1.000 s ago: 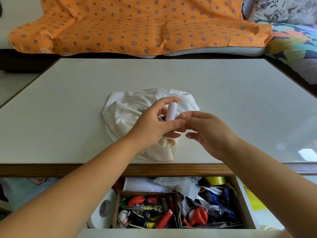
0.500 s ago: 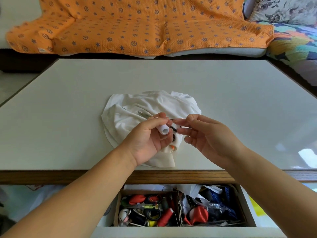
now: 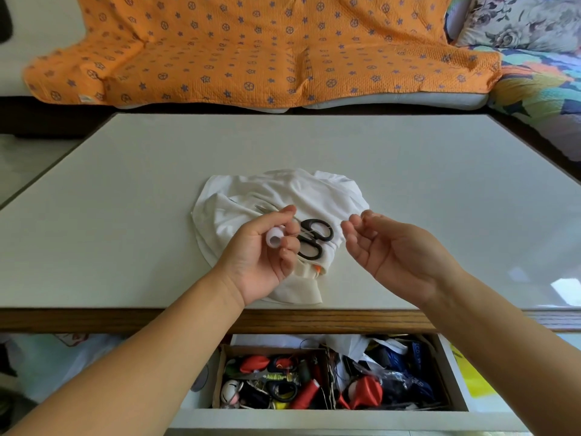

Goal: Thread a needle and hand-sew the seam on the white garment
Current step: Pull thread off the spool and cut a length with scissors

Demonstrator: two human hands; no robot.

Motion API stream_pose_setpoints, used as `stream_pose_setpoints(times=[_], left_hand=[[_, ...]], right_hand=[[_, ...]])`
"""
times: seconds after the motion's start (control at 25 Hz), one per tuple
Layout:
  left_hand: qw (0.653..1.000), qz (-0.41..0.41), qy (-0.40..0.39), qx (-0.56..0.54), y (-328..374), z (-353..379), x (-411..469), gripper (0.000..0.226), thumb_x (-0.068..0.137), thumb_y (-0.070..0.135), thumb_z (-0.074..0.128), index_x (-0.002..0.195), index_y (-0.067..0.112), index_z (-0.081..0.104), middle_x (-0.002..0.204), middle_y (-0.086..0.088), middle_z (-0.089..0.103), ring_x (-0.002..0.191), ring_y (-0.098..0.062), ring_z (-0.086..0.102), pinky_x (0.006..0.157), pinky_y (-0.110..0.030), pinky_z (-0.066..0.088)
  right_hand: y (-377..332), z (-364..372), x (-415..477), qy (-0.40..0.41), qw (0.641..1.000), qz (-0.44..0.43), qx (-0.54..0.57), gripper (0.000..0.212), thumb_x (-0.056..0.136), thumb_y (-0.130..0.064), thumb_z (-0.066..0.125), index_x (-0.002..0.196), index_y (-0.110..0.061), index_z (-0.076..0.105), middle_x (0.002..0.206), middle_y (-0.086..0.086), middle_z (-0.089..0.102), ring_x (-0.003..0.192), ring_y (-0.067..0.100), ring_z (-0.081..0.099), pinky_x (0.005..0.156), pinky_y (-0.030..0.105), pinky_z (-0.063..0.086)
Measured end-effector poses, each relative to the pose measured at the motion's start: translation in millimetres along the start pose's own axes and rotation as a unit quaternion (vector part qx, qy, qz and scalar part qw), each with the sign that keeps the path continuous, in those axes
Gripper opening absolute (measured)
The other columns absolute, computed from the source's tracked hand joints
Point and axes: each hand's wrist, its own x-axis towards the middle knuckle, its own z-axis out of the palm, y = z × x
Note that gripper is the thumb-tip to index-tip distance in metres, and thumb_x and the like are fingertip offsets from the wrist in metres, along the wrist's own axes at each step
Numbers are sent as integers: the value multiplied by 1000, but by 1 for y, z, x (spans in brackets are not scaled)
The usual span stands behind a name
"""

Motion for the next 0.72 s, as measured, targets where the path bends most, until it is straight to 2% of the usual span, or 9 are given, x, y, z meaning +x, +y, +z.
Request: stream_pose_setpoints(times=[0.16,0.24,0.32,0.48,0.6,0.72], left_hand=[[998,-31,-16,-59,7,-6,-3,19,81,8,59,98,14,56,62,4,44,43,-4,47,35,-11,40],[996,-38,-34,-80,10,-10,-3,29,73,0,70,96,12,57,63,2,44,41,-5,44,30,-12,36],[994,-27,-46,-95,16,-15,-4,46,57,-6,84,92,12,59,64,1,47,39,-5,44,29,-14,36],[993,17,-40,-111,30,-28,-7,59,46,-7,89,92,15,59,66,1,49,39,-5,44,29,-14,37],[991,43,-24,-125,43,-40,-9,64,44,-6,90,95,15,56,68,1,50,40,-5,44,30,-14,36],[992,66,-4,-109,47,-43,-11,53,52,-2,87,93,13,57,71,0,55,42,-4,44,30,-13,35]], right_hand=[[-10,-6,-1,25,999,-17,32,20,100,-3,41,84,-6,53,69,7,62,69,19,71,59,25,59],[-16,-9,-1,37,998,-31,37,20,100,-3,41,83,-6,53,69,6,60,66,18,70,60,24,58],[-22,-15,1,53,997,-51,34,22,100,-3,41,81,-8,51,67,4,56,61,16,66,59,23,57],[-37,-31,11,103,987,-119,-37,27,101,-3,38,76,-10,48,59,1,52,53,13,60,54,21,54],[-51,-46,20,175,971,-147,-75,28,102,-5,37,77,-11,48,60,1,51,55,13,60,53,20,54],[-58,-61,30,240,950,-161,-120,24,102,-5,38,82,-10,49,69,4,51,63,16,61,53,22,54]])
